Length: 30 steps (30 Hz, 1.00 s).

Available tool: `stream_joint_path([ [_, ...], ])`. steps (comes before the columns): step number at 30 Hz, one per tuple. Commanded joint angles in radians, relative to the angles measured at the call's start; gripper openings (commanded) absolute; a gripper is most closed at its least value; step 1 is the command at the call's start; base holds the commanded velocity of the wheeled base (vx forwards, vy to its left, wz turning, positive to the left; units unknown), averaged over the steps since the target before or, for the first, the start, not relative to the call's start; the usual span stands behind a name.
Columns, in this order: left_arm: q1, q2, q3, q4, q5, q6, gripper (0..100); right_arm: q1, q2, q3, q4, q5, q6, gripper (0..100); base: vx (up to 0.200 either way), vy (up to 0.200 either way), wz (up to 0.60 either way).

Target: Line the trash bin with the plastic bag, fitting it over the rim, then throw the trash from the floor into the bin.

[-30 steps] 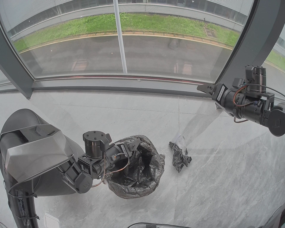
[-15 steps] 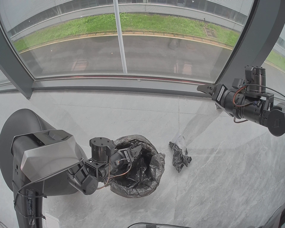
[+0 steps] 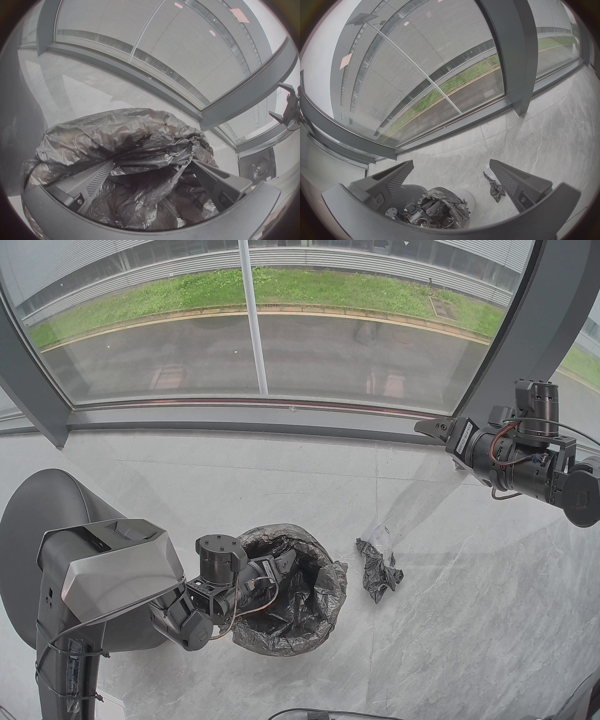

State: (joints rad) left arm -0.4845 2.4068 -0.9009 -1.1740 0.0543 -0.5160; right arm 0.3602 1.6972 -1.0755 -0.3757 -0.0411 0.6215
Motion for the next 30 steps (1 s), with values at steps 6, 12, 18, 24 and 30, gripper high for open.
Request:
stream_joint_path([
  [6,-0.006,0.003,-0.003,0.001,0.044,0.001,100,0.0,0.002,0.0,0.0,0.0,0.001,100,0.0,0.0,0.0],
  [12,-0.069,-0.124,0.134,-0.006,0.056,-0.003,100,0.002,0.012,0.002,0.001,0.0,0.0,100,0.0,0.0,0.0],
  [18,-0.161,-0.248,0.336,-0.15,0.058,-0.006,100,0.008,0.05,0.003,0.0,-0.002,-0.003,100,0.0,0.0,0.0],
  [24,-0.149,-0.417,0.484,-0.309,0.073,0.008,100,0.011,0.119,-0.006,0.0,-0.006,-0.003,100,0.0,0.0,0.0],
  [30,0.17,-0.609,0.505,-0.308,0.073,0.096,100,0.057,0.223,-0.02,0.009,-0.01,-0.032,100,0.0,0.0,0.0],
])
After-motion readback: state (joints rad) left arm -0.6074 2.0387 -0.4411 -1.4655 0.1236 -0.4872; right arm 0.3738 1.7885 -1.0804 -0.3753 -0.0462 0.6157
